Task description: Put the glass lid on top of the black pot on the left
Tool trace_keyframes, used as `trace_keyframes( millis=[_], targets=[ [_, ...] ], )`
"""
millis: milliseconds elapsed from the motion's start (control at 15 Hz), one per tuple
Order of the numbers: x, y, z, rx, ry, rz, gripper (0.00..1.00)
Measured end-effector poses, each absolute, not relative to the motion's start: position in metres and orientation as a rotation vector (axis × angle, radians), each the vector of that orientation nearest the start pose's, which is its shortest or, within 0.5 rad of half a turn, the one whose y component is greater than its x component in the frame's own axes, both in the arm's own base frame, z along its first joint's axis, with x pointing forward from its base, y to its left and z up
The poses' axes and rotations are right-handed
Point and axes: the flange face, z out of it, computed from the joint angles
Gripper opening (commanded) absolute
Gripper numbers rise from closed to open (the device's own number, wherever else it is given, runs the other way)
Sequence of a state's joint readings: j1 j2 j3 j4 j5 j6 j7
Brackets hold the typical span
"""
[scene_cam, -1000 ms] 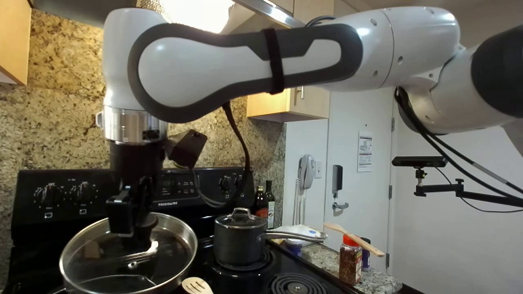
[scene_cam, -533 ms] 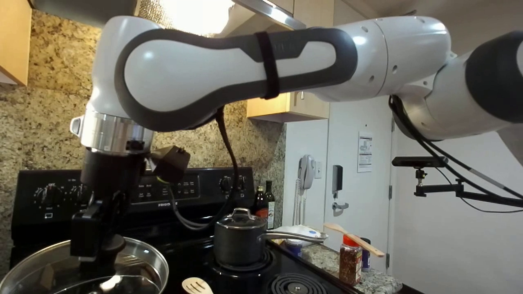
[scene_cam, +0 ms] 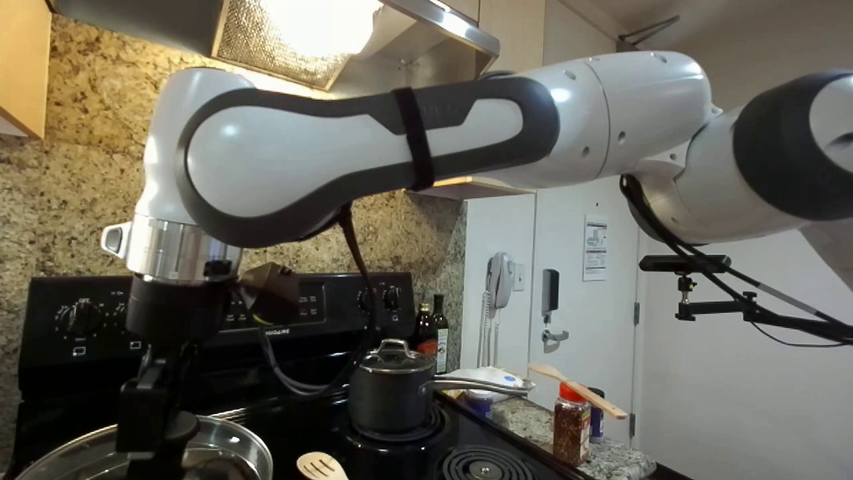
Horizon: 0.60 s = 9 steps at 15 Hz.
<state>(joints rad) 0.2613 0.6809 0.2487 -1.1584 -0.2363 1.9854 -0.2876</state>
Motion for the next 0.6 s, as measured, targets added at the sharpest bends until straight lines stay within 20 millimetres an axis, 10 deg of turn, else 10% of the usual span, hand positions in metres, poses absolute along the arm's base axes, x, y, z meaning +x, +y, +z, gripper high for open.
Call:
trace_keyframes(
  millis=[600],
  targets=[
    [0.698,0.3105,0.4256,-2.894,-1.304,-0.299,0.35]
  ],
)
